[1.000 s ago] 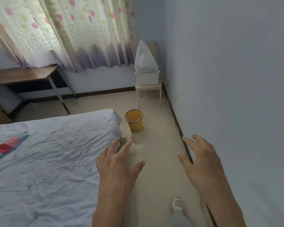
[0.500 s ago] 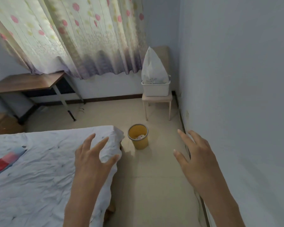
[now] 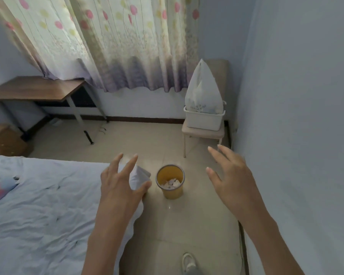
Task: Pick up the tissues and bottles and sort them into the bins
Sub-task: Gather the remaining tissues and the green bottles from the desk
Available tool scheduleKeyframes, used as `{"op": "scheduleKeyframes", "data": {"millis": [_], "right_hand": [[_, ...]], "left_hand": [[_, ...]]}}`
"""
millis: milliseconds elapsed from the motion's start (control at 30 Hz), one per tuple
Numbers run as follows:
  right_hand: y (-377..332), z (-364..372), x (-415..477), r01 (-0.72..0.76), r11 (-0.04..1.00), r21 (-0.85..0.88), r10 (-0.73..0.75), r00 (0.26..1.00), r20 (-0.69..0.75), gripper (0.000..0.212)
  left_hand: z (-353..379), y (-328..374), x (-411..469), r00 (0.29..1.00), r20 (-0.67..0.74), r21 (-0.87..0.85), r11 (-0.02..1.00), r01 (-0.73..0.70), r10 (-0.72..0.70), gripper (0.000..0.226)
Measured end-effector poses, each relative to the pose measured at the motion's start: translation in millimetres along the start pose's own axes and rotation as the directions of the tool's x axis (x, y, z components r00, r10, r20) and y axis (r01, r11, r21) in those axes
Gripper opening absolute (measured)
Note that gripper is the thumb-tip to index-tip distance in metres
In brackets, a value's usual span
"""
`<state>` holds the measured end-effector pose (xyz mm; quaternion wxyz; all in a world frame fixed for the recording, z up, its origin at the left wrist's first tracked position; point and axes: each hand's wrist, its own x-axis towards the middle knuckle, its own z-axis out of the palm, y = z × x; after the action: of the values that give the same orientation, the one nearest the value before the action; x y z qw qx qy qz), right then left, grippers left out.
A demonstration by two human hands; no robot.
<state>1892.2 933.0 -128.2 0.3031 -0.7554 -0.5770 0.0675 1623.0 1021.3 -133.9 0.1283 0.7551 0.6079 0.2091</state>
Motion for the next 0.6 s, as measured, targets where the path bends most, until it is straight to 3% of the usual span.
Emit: {"op": "scheduleKeyframes", "data": {"millis": [200,600], "right_hand": [[8.9,28.4,140.7,0.113,0.994,-0.005,-0.113,0.993,0.032,0.061],[53.2,128.7,342.6,0.102,0.995,-0.003,-0.101,0.982,0.161,0.064]], "left_hand": [[12.1,12.1,121.7,0.997,-0.076,0.001,1.000,0.007,-0.007,0.091],[76.8,-1.9,320.8,0.997,-0.073,0.067,0.997,0.037,-0.032,0.094]]}}
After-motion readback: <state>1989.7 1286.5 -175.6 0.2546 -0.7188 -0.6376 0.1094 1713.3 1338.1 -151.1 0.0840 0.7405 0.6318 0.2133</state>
